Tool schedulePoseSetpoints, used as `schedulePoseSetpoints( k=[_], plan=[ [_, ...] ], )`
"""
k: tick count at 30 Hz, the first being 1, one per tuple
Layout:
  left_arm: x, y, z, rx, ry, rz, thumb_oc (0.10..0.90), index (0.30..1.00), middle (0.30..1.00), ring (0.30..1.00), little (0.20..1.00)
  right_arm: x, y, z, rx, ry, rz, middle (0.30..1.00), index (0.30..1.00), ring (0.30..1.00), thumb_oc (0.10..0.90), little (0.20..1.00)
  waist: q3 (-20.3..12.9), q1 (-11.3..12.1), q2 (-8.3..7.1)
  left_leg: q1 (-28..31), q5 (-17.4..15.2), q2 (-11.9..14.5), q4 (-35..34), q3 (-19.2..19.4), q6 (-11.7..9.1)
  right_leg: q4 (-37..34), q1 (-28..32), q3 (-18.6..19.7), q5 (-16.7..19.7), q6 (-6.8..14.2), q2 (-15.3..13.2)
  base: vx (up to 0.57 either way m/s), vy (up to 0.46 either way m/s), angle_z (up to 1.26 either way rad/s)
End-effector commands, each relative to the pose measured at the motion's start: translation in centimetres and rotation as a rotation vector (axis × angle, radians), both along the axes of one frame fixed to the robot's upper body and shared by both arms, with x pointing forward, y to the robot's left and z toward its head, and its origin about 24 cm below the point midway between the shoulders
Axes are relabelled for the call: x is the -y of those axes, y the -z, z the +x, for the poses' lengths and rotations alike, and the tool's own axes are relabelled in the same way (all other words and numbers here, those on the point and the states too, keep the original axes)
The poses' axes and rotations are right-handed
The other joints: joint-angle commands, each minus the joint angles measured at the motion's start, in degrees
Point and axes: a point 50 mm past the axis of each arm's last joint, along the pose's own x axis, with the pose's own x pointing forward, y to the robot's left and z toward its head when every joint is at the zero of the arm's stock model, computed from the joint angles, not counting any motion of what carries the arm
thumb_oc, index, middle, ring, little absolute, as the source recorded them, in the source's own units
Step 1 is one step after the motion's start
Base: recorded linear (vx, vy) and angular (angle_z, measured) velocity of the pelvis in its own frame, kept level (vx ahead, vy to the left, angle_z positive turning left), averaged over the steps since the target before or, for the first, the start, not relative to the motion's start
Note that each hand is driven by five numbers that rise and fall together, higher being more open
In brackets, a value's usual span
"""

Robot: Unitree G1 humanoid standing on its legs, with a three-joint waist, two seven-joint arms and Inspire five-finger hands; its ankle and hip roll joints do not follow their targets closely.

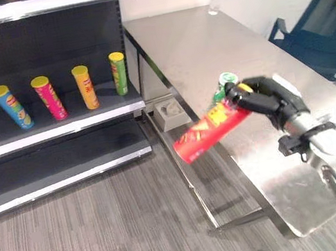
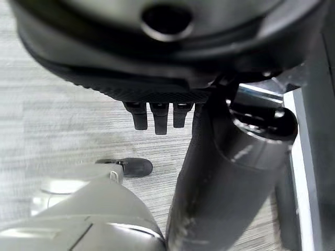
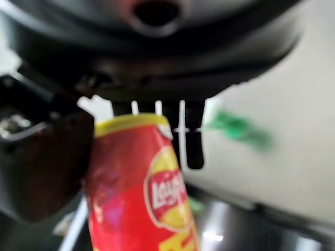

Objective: Put the goods on the table back onto the shelves and tidy them up.

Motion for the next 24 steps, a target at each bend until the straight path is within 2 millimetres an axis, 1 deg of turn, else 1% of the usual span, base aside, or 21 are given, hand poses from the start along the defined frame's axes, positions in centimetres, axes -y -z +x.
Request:
schedulePoseSetpoints(
  k=[1, 3, 6, 7, 8, 9, 10, 11, 12, 13, 14, 15, 16, 17, 18, 19, 20, 21, 22, 23, 24],
  plan=[
    [-1.3, -1.0, 2.1, 0.078, 0.003, 0.065, 0.800, 0.900, 0.900, 0.900, 0.900, -2.9, -10.9, -2.0, 0.568, -0.104, -0.050, 0.300, 0.300, 0.300, 0.400, 0.300, 0.6, 3.9, -2.34, -2.8, -9.0, 4.2, 10.9, -0.4, -4.6, 0.8, -2.1, -2.5, -1.9, 2.5, -3.6, -0.17, -0.025, 0.40],
    [-0.9, -1.2, 2.7, 0.114, -0.024, 0.051, 0.800, 0.900, 0.900, 0.900, 0.900, -3.8, -11.6, -2.2, 0.607, -0.095, -0.135, 0.300, 0.300, 0.300, 0.400, 0.300, 1.0, 4.2, -2.03, -4.7, -8.3, 6.4, 14.0, 1.4, -5.6, 0.8, -1.5, -4.4, -2.5, 2.4, -4.4, -0.07, 0.115, 0.47],
    [-0.7, -1.0, 2.3, 0.111, -0.048, 0.046, 0.800, 0.900, 0.900, 0.900, 0.900, -4.8, -11.6, -2.2, 0.624, -0.117, -0.167, 0.300, 0.300, 0.300, 0.400, 0.300, 0.7, 4.3, -1.21, -3.1, -7.6, 8.9, 11.9, 1.3, -6.2, 0.8, -0.9, -4.3, -2.3, 2.9, -4.5, 0.04, 0.179, 0.38],
    [-1.1, -1.2, 2.4, 0.127, -0.061, 0.071, 0.800, 0.900, 0.900, 0.900, 0.900, -5.4, -12.0, -2.5, 0.658, -0.114, -0.230, 0.300, 0.300, 0.300, 0.400, 0.300, 0.6, 4.9, -1.05, -3.6, -5.7, 11.5, 10.3, -1.6, -7.4, 0.8, -1.0, -4.0, -1.8, 3.9, -6.1, 0.05, 0.275, 0.12],
    [-1.1, -1.2, 2.4, 0.127, -0.062, 0.071, 0.800, 0.900, 0.900, 0.900, 0.900, -5.5, -12.0, -2.4, 0.658, -0.114, -0.231, 0.300, 0.300, 0.300, 0.400, 0.300, 0.6, 4.7, -0.95, -3.7, -5.6, 11.6, 10.1, -1.8, -7.5, 0.8, -1.0, -4.2, -1.9, 3.9, -5.9, 0.02, 0.338, 0.08],
    [-1.4, -1.4, 2.4, 0.137, -0.067, 0.083, 0.800, 0.900, 0.900, 0.900, 0.900, -5.9, -12.2, -2.7, 0.673, -0.125, -0.263, 0.300, 0.300, 0.300, 0.400, 0.300, 0.3, 4.6, -0.65, -3.6, -4.5, 13.2, 8.2, -3.6, -8.4, 0.8, -1.3, -3.9, -1.8, 4.6, -6.8, 0.04, 0.404, 0.13],
    [-1.8, -1.6, 2.6, 0.151, -0.073, 0.106, 0.800, 0.900, 0.900, 0.900, 0.900, -6.1, -12.3, -2.9, 0.698, -0.103, -0.313, 0.300, 0.300, 0.300, 0.400, 0.300, -0.2, 4.8, -0.18, -3.5, -4.0, 14.0, 5.5, -8.4, -9.3, 0.8, -1.8, -2.5, -1.3, 5.6, -8.1, 0.04, 0.408, 0.10],
    [-1.8, -1.6, 2.6, 0.151, -0.072, 0.105, 0.800, 0.900, 0.900, 0.900, 0.900, -6.1, -12.3, -2.9, 0.698, -0.102, -0.313, 0.300, 0.300, 0.300, 0.400, 0.300, -0.3, 4.7, -0.12, -3.6, -3.9, 14.1, 5.5, -8.6, -9.3, 0.8, -1.8, -2.7, -1.3, 5.6, -8.1, 0.05, 0.443, 0.06],
    [-1.8, -1.8, 2.7, 0.159, -0.061, 0.107, 0.800, 0.900, 0.900, 0.900, 0.900, -6.2, -12.3, -3.3, 0.703, -0.093, -0.360, 0.300, 0.300, 0.300, 0.400, 0.300, -0.8, 4.4, 0.35, -3.2, -5.1, 13.1, 4.3, -11.7, -9.1, 0.8, -1.9, -2.1, -0.5, 6.3, -9.2, 0.04, 0.512, 0.05],
    [-1.8, -1.8, 2.8, 0.152, -0.039, 0.109, 0.800, 0.900, 0.900, 0.900, 0.900, -5.8, -12.0, -3.4, 0.705, -0.050, -0.387, 0.300, 0.300, 0.300, 0.400, 0.300, -1.6, 3.6, 0.87, -1.9, -7.7, 10.6, 3.4, -13.3, -8.0, 0.8, -3.1, -1.5, 2.7, 7.4, -12.4, 0.04, 0.519, 0.16],
    [-1.8, -1.8, 2.8, 0.152, -0.038, 0.110, 0.800, 0.900, 0.900, 0.900, 0.900, -5.8, -12.0, -3.4, 0.705, -0.049, -0.387, 0.300, 0.300, 0.300, 0.400, 0.300, -1.6, 3.7, 0.69, -2.0, -7.8, 10.3, 3.5, -13.2, -7.9, 0.8, -3.2, -1.3, 2.7, 7.5, -12.6, 0.01, 0.505, 0.15],
    [-1.9, -1.9, 3.1, 0.152, -0.007, 0.119, 0.800, 0.900, 0.900, 0.900, 0.900, -5.9, -11.7, -3.3, 0.702, -0.043, -0.399, 0.300, 0.300, 0.300, 0.400, 0.300, -1.7, 3.7, 0.23, -1.7, -8.6, 8.7, 3.4, -12.8, -7.0, 0.8, -4.4, -0.5, 4.7, 7.8, -14.3, -0.10, 0.443, -0.04],
    [-2.8, -2.5, 3.8, 0.164, 0.034, 0.156, 0.800, 0.900, 0.900, 0.900, 0.900, -6.4, -11.4, -3.0, 0.705, -0.038, -0.423, 0.300, 0.300, 0.300, 0.400, 0.300, -0.8, 3.6, -0.41, -1.6, -9.1, 6.1, 3.6, -11.4, -4.6, 2.4, -6.6, 1.1, 7.8, 7.5, -15.9, -0.15, 0.565, -0.22],
    [-3.1, -2.8, 4.0, 0.176, 0.025, 0.160, 0.800, 0.900, 0.900, 0.900, 0.900, -7.0, -11.3, -2.9, 0.704, -0.066, -0.428, 0.300, 0.300, 0.300, 0.400, 0.300, -0.2, 4.1, -0.07, -1.3, -8.8, 5.6, 3.4, -10.3, -3.7, 5.2, -8.2, 2.1, 6.2, 6.7, -15.5, -0.20, 0.532, -0.35],
    [-3.5, -3.1, 4.3, 0.187, 0.024, 0.167, 0.800, 0.900, 0.900, 0.900, 0.900, -7.2, -11.3, -2.8, 0.707, -0.074, -0.422, 0.300, 0.300, 0.300, 0.400, 0.300, 0.1, 4.6, 0.19, -1.3, -8.0, 4.9, 3.0, -9.1, -3.4, 7.8, -8.6, 1.1, 4.9, 6.3, -14.8, -0.18, 0.380, -0.44],
    [-3.8, -3.3, 4.2, 0.196, 0.017, 0.171, 0.800, 0.900, 0.900, 0.900, 0.900, -7.5, -11.4, -2.6, 0.710, -0.073, -0.434, 0.300, 0.300, 0.300, 0.400, 0.300, 0.3, 5.1, 0.54, -1.5, -7.1, 4.1, 2.3, -8.0, -2.8, 11.3, -8.8, -0.4, 2.4, 4.9, -13.0, -0.22, 0.488, -0.66],
    [-4.3, -3.3, 3.5, 0.187, -0.014, 0.170, 0.800, 0.900, 0.900, 0.900, 0.900, -8.3, -11.7, -2.4, 0.721, -0.097, -0.482, 0.300, 0.300, 0.300, 0.400, 0.300, 0.7, 5.9, 1.23, -1.6, -5.7, 2.3, 0.9, -6.5, -1.6, 17.5, -9.4, -3.0, -3.5, 3.0, -7.6, -0.17, 0.362, -0.55],
    [-4.3, -3.3, 3.5, 0.187, -0.015, 0.170, 0.800, 0.900, 0.900, 0.900, 0.900, -8.3, -11.7, -2.4, 0.721, -0.098, -0.483, 0.300, 0.300, 0.300, 0.400, 0.300, 0.6, 5.8, 1.22, -1.7, -5.6, 2.3, 0.9, -6.6, -1.6, 17.6, -9.6, -3.1, -3.4, 2.9, -7.7, -0.15, 0.322, -0.33],
    [-4.5, -3.1, 3.0, 0.170, -0.043, 0.170, 0.800, 0.900, 0.900, 0.900, 0.900, -8.9, -11.7, -2.3, 0.729, -0.113, -0.500, 0.300, 0.300, 0.300, 0.400, 0.300, 1.0, 6.4, 0.97, -1.9, -5.3, 1.1, 1.0, -6.3, -1.2, 19.6, -10.2, -3.7, -6.0, 2.5, -4.0, -0.11, 0.174, -0.02],
    [-4.4, -2.7, 2.2, 0.137, -0.062, 0.167, 0.800, 0.900, 0.900, 0.900, 0.900, -9.8, -11.4, -2.0, 0.736, -0.139, -0.545, 0.300, 0.300, 0.300, 0.400, 0.300, 2.0, 7.5, -0.05, -2.1, -5.0, -1.4, 1.3, -5.8, -1.1, 19.2, -10.9, -3.6, -8.8, 1.3, 0.7, -0.09, 0.203, -0.04],
    [-4.3, -2.6, 2.0, 0.136, -0.066, 0.162, 0.800, 0.900, 0.900, 0.900, 0.900, -10.2, -11.6, -2.1, 0.741, -0.145, -0.596, 0.300, 0.300, 0.300, 0.400, 0.300, 2.1, 8.2, -0.54, -1.7, -5.3, -2.3, 1.3, -5.5, -1.3, 16.0, -9.1, -4.1, -9.6, -0.6, 1.4, -0.04, 0.145, -0.25]
  ],
)
